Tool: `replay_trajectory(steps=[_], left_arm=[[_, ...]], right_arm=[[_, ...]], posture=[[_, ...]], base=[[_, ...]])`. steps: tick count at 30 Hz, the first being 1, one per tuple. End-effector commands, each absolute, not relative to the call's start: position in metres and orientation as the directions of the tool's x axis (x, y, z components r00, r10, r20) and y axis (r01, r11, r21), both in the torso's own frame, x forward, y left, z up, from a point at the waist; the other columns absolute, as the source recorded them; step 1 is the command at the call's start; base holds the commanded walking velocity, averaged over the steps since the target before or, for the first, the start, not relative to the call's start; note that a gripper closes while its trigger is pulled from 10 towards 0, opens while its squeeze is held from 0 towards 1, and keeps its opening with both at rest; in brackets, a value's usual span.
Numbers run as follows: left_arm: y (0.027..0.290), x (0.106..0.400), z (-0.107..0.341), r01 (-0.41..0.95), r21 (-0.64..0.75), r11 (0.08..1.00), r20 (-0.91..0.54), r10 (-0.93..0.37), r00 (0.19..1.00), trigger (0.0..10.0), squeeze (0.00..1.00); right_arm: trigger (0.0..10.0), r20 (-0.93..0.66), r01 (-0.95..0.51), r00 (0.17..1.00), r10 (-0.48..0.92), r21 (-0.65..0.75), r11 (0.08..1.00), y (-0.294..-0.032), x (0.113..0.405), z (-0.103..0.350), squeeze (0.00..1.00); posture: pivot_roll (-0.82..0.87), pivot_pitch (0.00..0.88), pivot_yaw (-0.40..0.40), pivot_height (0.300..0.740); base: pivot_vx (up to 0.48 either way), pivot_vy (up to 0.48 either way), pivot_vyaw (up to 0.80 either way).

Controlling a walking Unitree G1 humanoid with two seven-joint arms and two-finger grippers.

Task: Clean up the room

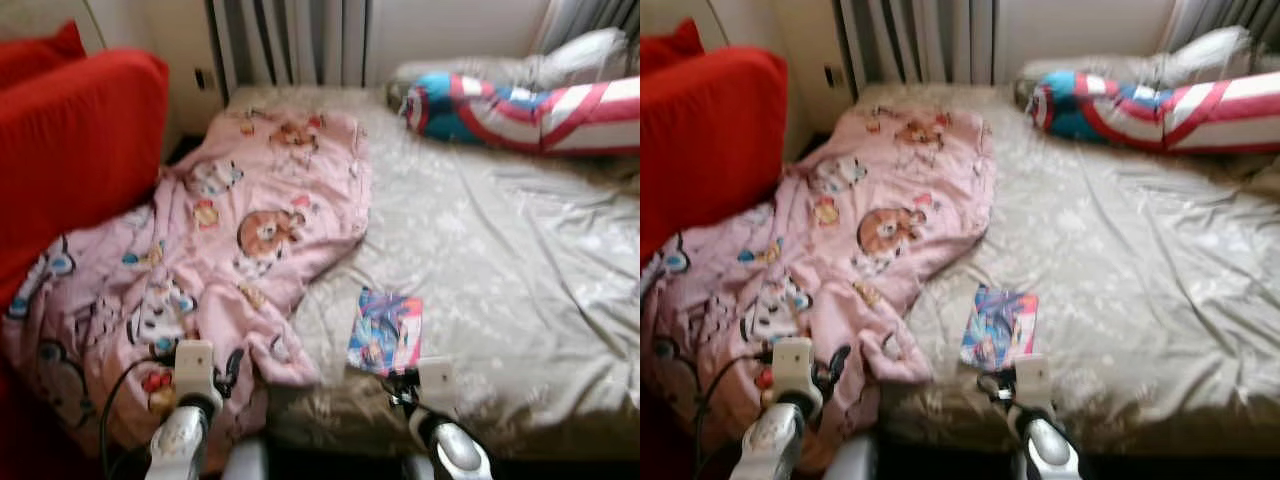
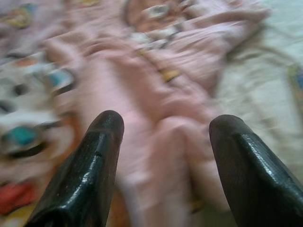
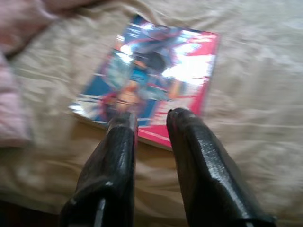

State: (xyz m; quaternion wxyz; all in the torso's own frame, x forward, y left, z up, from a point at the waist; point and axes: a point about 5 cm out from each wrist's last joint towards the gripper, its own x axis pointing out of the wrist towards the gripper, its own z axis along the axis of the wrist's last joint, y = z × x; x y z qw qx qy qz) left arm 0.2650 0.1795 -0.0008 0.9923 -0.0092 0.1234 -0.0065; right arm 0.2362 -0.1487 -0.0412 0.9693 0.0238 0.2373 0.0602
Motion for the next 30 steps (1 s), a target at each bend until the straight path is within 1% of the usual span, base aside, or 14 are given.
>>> replay_trajectory(steps=[1,8,10,17,24,27,28,30], left_arm=[[0.184,0.266,0.000,0.006,-0.018,1.000,-0.251,-0.010,0.968,10.0,0.00],[0.184,0.266,0.000,0.007,-0.020,1.000,-0.251,-0.012,0.968,10.0,0.00],[0.184,0.265,0.000,0.006,-0.020,1.000,-0.249,-0.011,0.968,10.0,0.00],[0.184,0.265,0.000,0.007,-0.023,1.000,-0.245,-0.013,0.969,10.0,0.00],[0.181,0.267,0.003,0.033,-0.030,0.999,-0.231,-0.039,0.972,10.0,0.00],[0.182,0.268,0.005,0.041,-0.029,0.999,-0.224,-0.046,0.973,10.0,0.00],[0.183,0.270,0.008,0.047,-0.027,0.999,-0.218,-0.051,0.975,10.0,0.00],[0.184,0.271,0.009,0.053,-0.022,0.998,-0.211,-0.056,0.976,10.0,0.00]], right_arm=[[10.0,-0.451,-0.093,0.884,0.125,0.093,0.991,-0.148,0.238,-0.040,0.00],[10.0,-0.439,-0.096,0.889,0.128,0.096,0.991,-0.146,0.244,-0.036,0.00],[10.0,-0.429,-0.128,0.890,0.155,0.091,0.988,-0.142,0.248,-0.033,0.00],[10.0,-0.417,-0.166,0.891,0.183,0.075,0.983,-0.136,0.253,-0.029,0.00],[10.0,-0.410,-0.213,0.884,0.224,0.072,0.974,-0.128,0.263,-0.022,0.00],[10.0,-0.418,-0.191,0.883,0.213,0.095,0.977,-0.128,0.270,-0.019,0.00],[10.0,-0.420,-0.176,0.883,0.208,0.113,0.978,-0.128,0.277,-0.015,0.00],[10.0,-0.438,-0.156,0.879,0.190,0.113,0.981,-0.128,0.281,-0.013,0.00]], posture=[[-0.09,0.054,-0.015,0.620],[-0.09,0.054,-0.015,0.620],[-0.09,0.057,-0.015,0.620],[-0.09,0.055,-0.015,0.620],[-0.08,0.053,-0.014,0.620],[-0.07,0.059,-0.014,0.620],[-0.06,0.063,-0.013,0.620],[-0.05,0.070,-0.010,0.620]], base=[[0.259,0.000,0.00],[0.265,0.000,0.00],[0.277,0.000,0.00],[0.278,0.000,0.00],[0.000,0.000,0.00],[0.000,0.000,0.00],[0.000,0.000,0.00],[0.000,0.000,0.00]])
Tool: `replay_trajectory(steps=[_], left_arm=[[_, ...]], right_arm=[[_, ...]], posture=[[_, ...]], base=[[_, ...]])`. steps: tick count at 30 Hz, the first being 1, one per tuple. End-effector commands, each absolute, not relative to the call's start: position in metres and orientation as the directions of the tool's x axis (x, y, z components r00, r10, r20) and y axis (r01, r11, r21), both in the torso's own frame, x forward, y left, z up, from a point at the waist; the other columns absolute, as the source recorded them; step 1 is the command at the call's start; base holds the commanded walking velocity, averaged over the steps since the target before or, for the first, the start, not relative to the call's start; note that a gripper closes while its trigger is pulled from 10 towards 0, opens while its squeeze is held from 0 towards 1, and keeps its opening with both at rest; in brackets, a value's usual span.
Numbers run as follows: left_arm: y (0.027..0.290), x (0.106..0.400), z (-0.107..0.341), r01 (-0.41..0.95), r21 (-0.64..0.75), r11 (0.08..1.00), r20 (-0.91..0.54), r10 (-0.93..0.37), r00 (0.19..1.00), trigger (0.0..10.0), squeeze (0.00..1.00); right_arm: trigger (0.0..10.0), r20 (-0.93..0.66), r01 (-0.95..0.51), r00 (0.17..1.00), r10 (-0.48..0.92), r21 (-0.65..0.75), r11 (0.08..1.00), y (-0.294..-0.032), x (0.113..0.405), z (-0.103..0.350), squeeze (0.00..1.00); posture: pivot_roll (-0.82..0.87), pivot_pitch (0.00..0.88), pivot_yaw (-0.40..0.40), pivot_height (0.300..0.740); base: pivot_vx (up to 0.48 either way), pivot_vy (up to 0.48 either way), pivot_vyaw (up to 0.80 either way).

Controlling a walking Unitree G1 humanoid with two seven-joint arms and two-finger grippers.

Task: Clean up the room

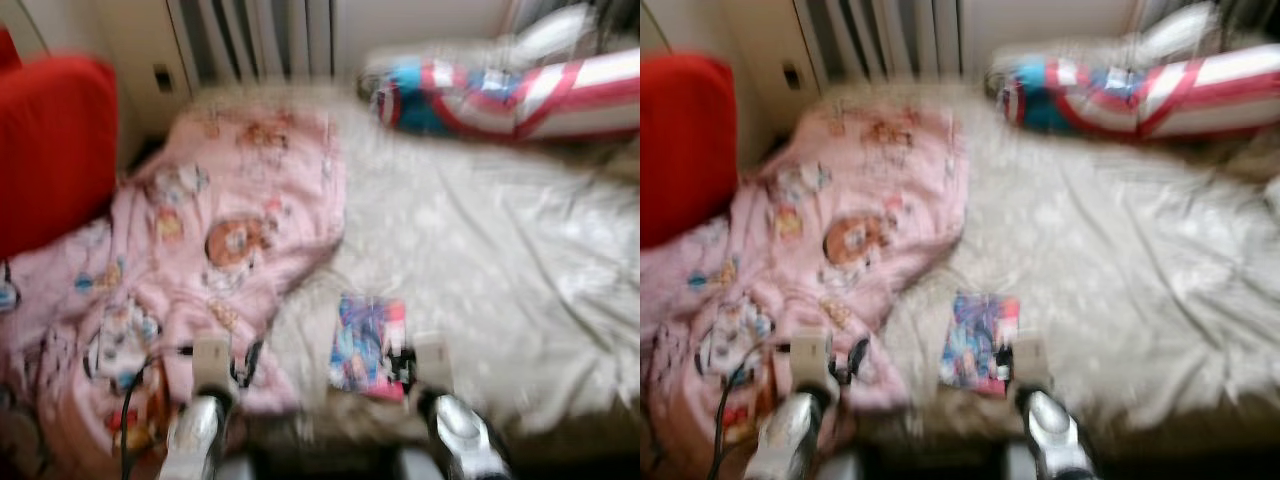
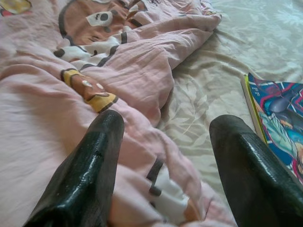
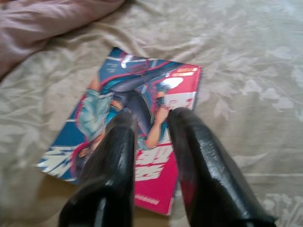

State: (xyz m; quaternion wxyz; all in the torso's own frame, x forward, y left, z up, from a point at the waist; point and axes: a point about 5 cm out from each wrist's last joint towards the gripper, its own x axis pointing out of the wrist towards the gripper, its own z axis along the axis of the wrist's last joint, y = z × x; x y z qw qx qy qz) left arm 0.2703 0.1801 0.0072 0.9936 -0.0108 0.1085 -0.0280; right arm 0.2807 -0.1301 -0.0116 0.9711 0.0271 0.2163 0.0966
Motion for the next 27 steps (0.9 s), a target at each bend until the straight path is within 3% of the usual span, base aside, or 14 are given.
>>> replay_trajectory(steps=[1,11,12,13,14,20,21,27], left_arm=[[0.184,0.271,0.010,0.054,-0.022,0.998,-0.209,-0.057,0.976,10.0,0.00],[0.188,0.271,0.030,0.072,-0.028,0.997,-0.128,-0.075,0.989,10.0,0.00],[0.189,0.271,0.034,0.073,-0.027,0.997,-0.117,-0.076,0.990,10.0,0.00],[0.189,0.272,0.036,0.074,-0.026,0.997,-0.114,-0.076,0.991,10.0,0.00],[0.190,0.273,0.038,0.075,-0.026,0.997,-0.109,-0.077,0.991,10.0,0.00],[0.189,0.270,0.050,0.081,-0.026,0.996,-0.086,-0.083,0.993,10.0,0.00],[0.189,0.269,0.051,0.082,-0.026,0.996,-0.084,-0.084,0.993,10.0,0.00],[0.194,0.252,0.050,0.074,-0.023,0.997,-0.117,-0.076,0.990,10.0,0.00]], right_arm=[[10.0,-0.446,-0.148,0.876,0.181,0.108,0.983,-0.129,0.282,-0.013,0.00],[10.0,-0.458,-0.009,0.884,0.091,0.177,0.984,-0.134,0.293,-0.006,0.00],[10.0,-0.453,0.010,0.888,0.072,0.176,0.984,-0.137,0.294,-0.005,0.46],[10.0,-0.452,0.021,0.890,0.063,0.180,0.984,-0.139,0.295,-0.004,0.80],[10.0,-0.448,0.033,0.892,0.055,0.185,0.982,-0.140,0.296,-0.004,1.00],[10.0,-0.446,0.091,0.895,0.001,0.185,0.979,-0.151,0.293,-0.005,0.98],[10.0,-0.454,0.101,0.891,-0.006,0.187,0.977,-0.153,0.292,-0.007,0.00],[10.0,-0.473,0.119,0.881,-0.006,0.209,0.971,-0.157,0.286,-0.012,0.00]], posture=[[-0.04,0.073,-0.009,0.620],[0.03,0.191,0.020,0.620],[0.03,0.210,0.024,0.620],[0.03,0.210,0.024,0.620],[0.03,0.226,0.027,0.620],[0.05,0.280,0.040,0.620],[0.06,0.287,0.042,0.620],[0.08,0.322,0.048,0.620]], base=[[0.000,0.000,0.00],[0.000,0.000,0.00],[0.000,0.000,0.00],[0.000,0.000,0.00],[0.000,0.000,0.00],[0.000,0.000,0.00],[0.000,0.000,0.00],[0.000,0.000,0.00]])
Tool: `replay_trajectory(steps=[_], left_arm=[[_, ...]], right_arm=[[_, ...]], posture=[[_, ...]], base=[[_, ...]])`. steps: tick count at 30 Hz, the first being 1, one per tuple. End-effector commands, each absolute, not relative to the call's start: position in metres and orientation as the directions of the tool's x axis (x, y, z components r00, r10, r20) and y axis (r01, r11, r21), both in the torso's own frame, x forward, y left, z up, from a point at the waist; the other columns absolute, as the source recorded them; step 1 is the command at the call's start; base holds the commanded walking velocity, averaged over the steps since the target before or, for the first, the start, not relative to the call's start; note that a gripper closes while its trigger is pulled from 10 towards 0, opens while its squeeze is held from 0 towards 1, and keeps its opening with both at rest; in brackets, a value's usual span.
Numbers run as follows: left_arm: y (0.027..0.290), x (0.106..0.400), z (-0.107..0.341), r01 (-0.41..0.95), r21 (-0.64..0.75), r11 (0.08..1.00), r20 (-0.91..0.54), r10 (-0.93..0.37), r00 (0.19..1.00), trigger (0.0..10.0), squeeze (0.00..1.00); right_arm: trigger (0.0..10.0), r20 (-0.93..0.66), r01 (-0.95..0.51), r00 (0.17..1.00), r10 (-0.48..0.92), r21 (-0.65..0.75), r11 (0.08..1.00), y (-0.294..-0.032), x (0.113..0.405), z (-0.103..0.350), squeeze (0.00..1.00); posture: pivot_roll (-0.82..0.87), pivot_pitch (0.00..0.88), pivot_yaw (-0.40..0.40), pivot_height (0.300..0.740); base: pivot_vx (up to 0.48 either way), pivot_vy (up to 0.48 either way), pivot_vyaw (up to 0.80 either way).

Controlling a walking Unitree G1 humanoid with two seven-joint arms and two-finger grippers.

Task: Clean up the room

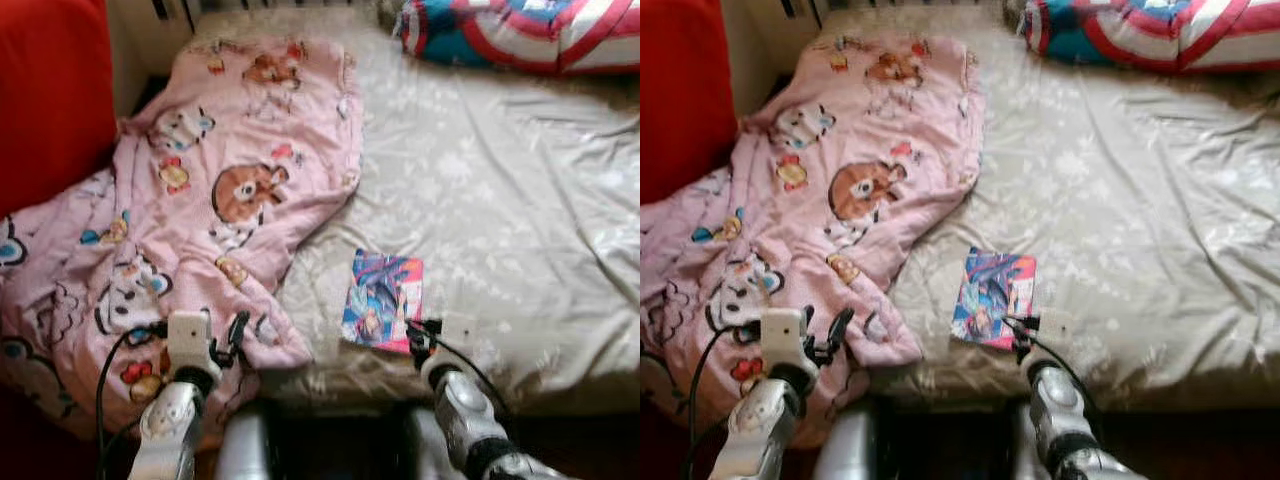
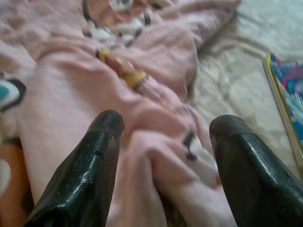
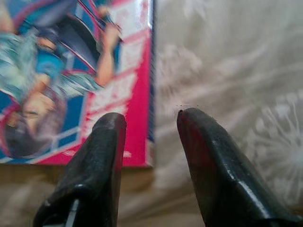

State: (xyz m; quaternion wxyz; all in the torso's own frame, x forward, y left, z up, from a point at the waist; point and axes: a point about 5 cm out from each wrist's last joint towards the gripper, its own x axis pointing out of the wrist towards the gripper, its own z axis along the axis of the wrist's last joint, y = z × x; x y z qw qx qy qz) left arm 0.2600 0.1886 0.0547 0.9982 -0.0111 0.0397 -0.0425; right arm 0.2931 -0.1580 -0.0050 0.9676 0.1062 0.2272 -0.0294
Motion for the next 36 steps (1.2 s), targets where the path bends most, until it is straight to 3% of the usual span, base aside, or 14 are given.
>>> replay_trajectory(steps=[1,9,18,36], left_arm=[[0.195,0.250,0.049,0.070,-0.021,0.997,-0.122,-0.072,0.990,10.0,0.00],[0.197,0.241,0.051,0.062,-0.017,0.998,-0.145,-0.063,0.987,10.0,0.00],[0.199,0.238,0.054,0.053,-0.012,0.999,-0.160,-0.054,0.986,10.0,0.00],[0.205,0.226,0.055,0.045,0.011,0.999,-0.193,-0.042,0.980,10.0,0.00]], right_arm=[[10.0,-0.475,0.123,0.880,-0.007,0.212,0.969,-0.157,0.286,-0.012,0.00],[10.0,-0.465,0.114,0.885,0.014,0.246,0.962,-0.153,0.289,-0.010,0.00],[10.0,-0.343,0.109,0.939,0.010,0.324,0.940,-0.154,0.303,0.008,0.00],[10.0,-0.367,0.127,0.930,0.016,0.361,0.924,-0.153,0.296,0.000,0.00]], posture=[[0.08,0.324,0.049,0.620],[0.10,0.340,0.058,0.620],[0.10,0.338,0.060,0.620],[0.12,0.366,0.075,0.620]], base=[[0.000,0.000,0.00],[0.000,0.000,0.00],[0.000,0.000,0.00],[0.000,0.000,0.00]])
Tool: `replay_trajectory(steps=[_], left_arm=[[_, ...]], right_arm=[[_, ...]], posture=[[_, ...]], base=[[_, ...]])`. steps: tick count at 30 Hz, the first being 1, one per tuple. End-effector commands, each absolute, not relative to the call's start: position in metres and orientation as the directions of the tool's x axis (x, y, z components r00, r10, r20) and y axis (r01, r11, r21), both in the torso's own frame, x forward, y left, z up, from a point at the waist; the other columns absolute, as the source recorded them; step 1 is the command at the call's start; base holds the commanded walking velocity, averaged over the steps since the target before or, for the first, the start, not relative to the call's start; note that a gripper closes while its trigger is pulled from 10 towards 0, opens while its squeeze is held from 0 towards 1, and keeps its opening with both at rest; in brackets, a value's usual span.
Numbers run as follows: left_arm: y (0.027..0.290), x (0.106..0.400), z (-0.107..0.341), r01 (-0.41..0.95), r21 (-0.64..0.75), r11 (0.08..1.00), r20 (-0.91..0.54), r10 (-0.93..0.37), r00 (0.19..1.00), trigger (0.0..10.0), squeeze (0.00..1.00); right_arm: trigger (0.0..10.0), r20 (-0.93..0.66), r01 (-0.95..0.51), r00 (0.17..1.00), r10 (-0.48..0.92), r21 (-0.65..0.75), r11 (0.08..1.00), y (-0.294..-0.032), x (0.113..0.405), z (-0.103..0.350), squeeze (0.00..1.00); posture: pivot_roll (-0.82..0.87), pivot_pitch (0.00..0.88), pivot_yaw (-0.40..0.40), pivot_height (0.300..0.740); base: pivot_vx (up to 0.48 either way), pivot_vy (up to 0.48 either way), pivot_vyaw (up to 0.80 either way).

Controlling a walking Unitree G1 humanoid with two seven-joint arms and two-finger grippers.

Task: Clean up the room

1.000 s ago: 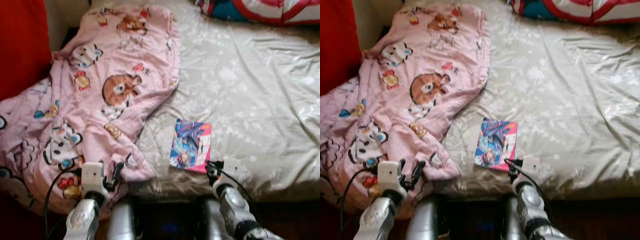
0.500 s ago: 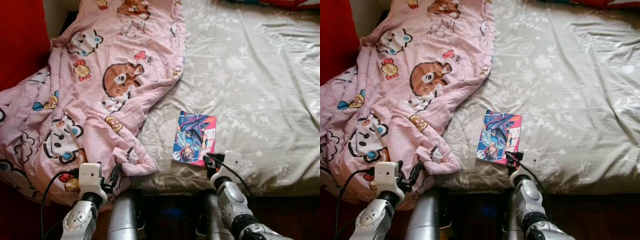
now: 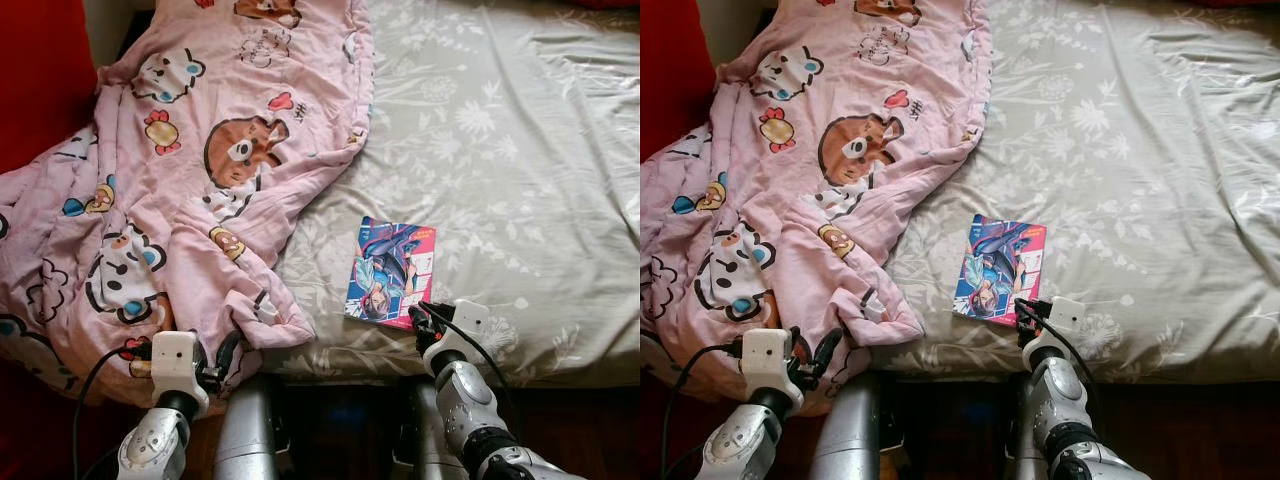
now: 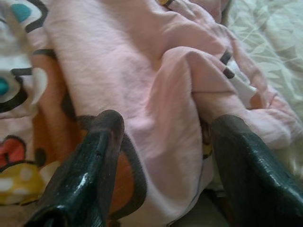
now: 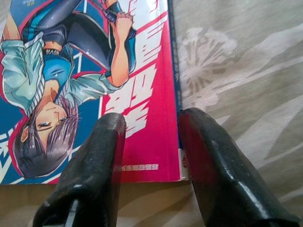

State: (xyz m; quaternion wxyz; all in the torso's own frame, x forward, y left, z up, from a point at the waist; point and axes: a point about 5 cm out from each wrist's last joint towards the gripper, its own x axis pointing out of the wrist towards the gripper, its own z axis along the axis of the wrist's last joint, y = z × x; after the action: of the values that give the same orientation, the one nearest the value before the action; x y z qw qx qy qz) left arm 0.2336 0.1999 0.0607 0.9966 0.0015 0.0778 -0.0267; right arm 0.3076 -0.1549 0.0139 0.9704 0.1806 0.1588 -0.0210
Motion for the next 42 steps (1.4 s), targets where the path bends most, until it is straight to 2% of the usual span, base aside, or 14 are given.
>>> replay_trajectory(steps=[1,5,12,15,24,31,42], left_arm=[[0.205,0.225,0.055,0.044,0.011,0.999,-0.196,-0.041,0.980,10.0,0.00],[0.205,0.223,0.055,0.046,0.016,0.999,-0.203,-0.041,0.978,10.0,0.00],[0.206,0.220,0.057,0.054,0.026,0.998,-0.208,-0.047,0.977,10.0,0.00],[0.206,0.218,0.057,0.058,0.030,0.998,-0.214,-0.050,0.976,10.0,0.00],[0.206,0.215,0.057,0.062,0.034,0.997,-0.221,-0.053,0.974,10.0,0.00],[0.206,0.212,0.058,0.067,0.038,0.997,-0.227,-0.057,0.972,10.0,0.00],[0.205,0.207,0.057,0.074,0.043,0.996,-0.241,-0.062,0.969,10.0,0.00]], right_arm=[[10.0,-0.370,0.128,0.929,0.016,0.362,0.923,-0.154,0.296,0.000,0.00],[10.0,-0.379,0.129,0.925,0.022,0.368,0.921,-0.154,0.295,-0.001,0.00],[10.0,-0.397,0.166,0.917,0.046,0.482,0.860,-0.150,0.292,-0.006,0.00],[10.0,-0.412,0.196,0.908,0.069,0.565,0.802,-0.148,0.286,-0.012,0.00],[10.0,-0.438,0.253,0.894,0.099,0.674,0.694,-0.143,0.277,-0.021,0.00],[10.0,-0.457,0.302,0.882,0.113,0.734,0.609,-0.142,0.268,-0.029,0.00],[10.0,-0.474,0.331,0.870,0.135,0.765,0.552,-0.139,0.262,-0.035,0.00]], posture=[[0.12,0.366,0.075,0.620],[0.13,0.371,0.078,0.620],[0.14,0.379,0.084,0.620],[0.14,0.384,0.088,0.620],[0.15,0.387,0.089,0.620],[0.15,0.394,0.091,0.620],[0.16,0.401,0.093,0.620]], base=[[0.000,0.000,0.00],[0.000,0.000,0.00],[0.000,0.000,0.00],[0.000,0.000,0.00],[0.000,0.000,0.00],[0.000,0.000,0.00],[0.000,0.000,0.00]])
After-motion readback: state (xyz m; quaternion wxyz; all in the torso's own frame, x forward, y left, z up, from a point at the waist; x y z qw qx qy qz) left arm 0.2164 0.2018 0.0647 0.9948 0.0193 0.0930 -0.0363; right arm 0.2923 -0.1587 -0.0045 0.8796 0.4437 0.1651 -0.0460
